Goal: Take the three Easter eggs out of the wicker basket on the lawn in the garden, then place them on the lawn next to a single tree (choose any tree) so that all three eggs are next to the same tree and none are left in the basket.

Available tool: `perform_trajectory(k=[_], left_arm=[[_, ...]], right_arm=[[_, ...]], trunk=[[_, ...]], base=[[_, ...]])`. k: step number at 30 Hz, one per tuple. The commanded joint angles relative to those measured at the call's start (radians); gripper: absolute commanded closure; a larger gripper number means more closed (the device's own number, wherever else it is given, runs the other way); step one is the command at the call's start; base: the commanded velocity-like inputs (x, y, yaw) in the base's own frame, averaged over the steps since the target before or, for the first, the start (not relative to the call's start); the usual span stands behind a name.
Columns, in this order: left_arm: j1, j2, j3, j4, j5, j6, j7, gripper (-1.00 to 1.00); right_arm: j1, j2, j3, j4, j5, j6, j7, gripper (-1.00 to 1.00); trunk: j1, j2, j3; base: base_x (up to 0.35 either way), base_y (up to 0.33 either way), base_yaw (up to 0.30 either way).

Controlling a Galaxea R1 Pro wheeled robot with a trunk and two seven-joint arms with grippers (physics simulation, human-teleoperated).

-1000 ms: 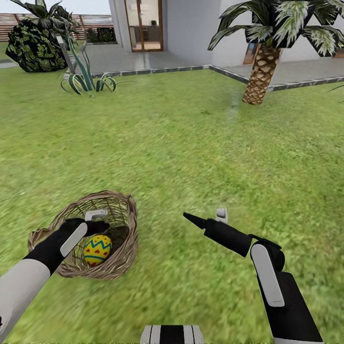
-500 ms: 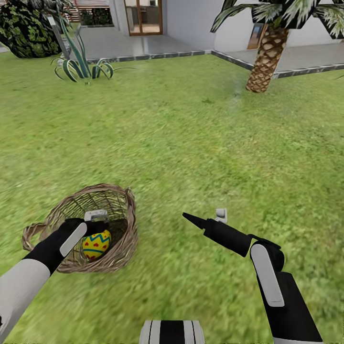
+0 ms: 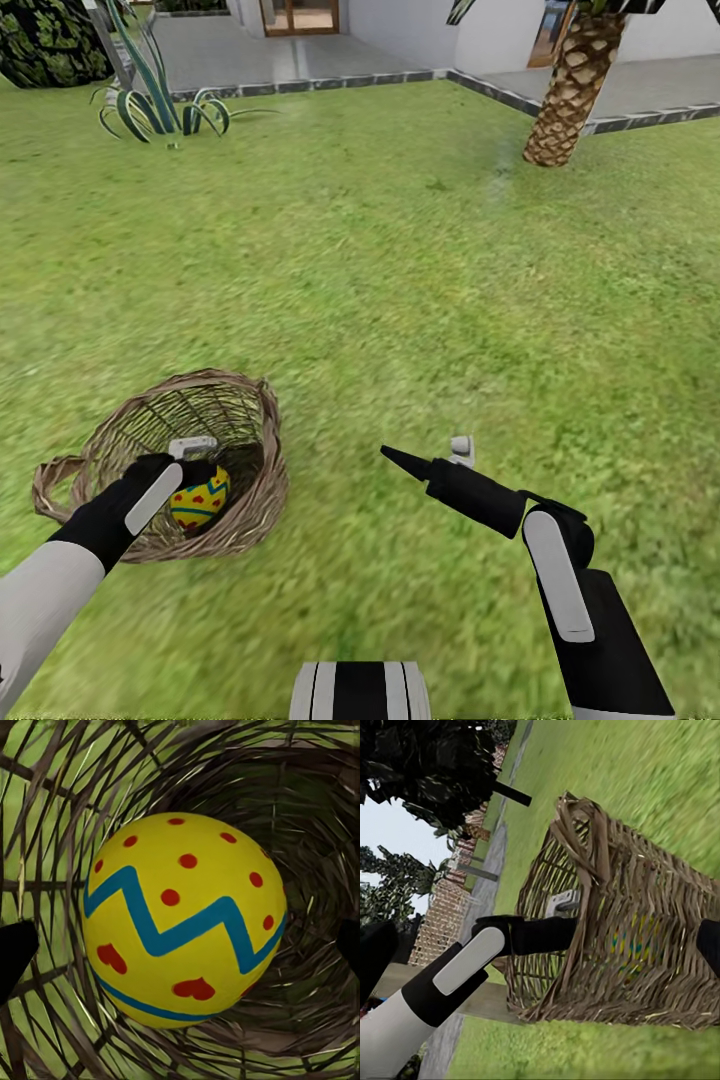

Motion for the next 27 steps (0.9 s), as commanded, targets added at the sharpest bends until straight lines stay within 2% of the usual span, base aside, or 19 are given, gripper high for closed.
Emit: perform_trajectory(k=[1,4,7,11,18,20,23,27], left_arm=[[-0.001,0.002,-0.005,-0.011,0.011,0.001,0.010,-1.00],[-0.001,0.002,-0.005,-0.017,0.011,0.001,0.010,-1.00],[-0.001,0.003,-0.005,-0.030,0.011,0.000,0.010,-1.00],[-0.001,0.002,-0.005,-0.069,0.010,0.003,0.013,-1.00],[-0.001,0.001,-0.005,-0.088,0.010,0.006,0.015,-1.00],[-0.001,0.001,-0.005,-0.091,0.010,0.010,0.014,-1.00],[-0.001,0.000,-0.005,-0.093,0.010,0.013,0.015,-1.00],[-0.001,0.000,-0.005,-0.093,0.010,0.014,0.016,-1.00]], right_arm=[[-0.001,0.000,-0.002,0.000,0.001,0.006,0.015,-1.00],[-0.001,-0.002,-0.003,0.000,0.000,0.006,0.031,-1.00],[-0.001,-0.004,0.002,0.000,0.000,0.007,0.060,-1.00],[-0.001,-0.006,0.035,0.000,0.000,0.007,0.109,-1.00],[-0.012,-0.006,0.045,0.000,0.000,0.025,0.164,-1.00],[-0.046,-0.006,0.043,0.000,0.000,0.054,0.179,-1.00],[-0.151,-0.007,0.040,0.000,0.000,0.123,0.191,-1.00],[-0.250,-0.007,0.036,0.000,0.000,0.157,0.195,-1.00]], trunk=[[0.000,-0.001,-0.005],[0.002,-0.001,-0.016],[0.002,-0.001,-0.016],[0.002,-0.001,-0.016],[0.002,-0.001,-0.016],[0.002,-0.001,-0.016],[0.002,-0.001,-0.016],[0.002,-0.001,-0.016]], base=[[0.000,0.000,0.000],[0.000,0.000,0.000],[0.000,0.000,0.000],[0.000,0.000,0.000],[0.000,0.000,0.000],[0.000,0.000,0.000],[0.000,0.000,0.000],[0.000,0.000,0.000]])
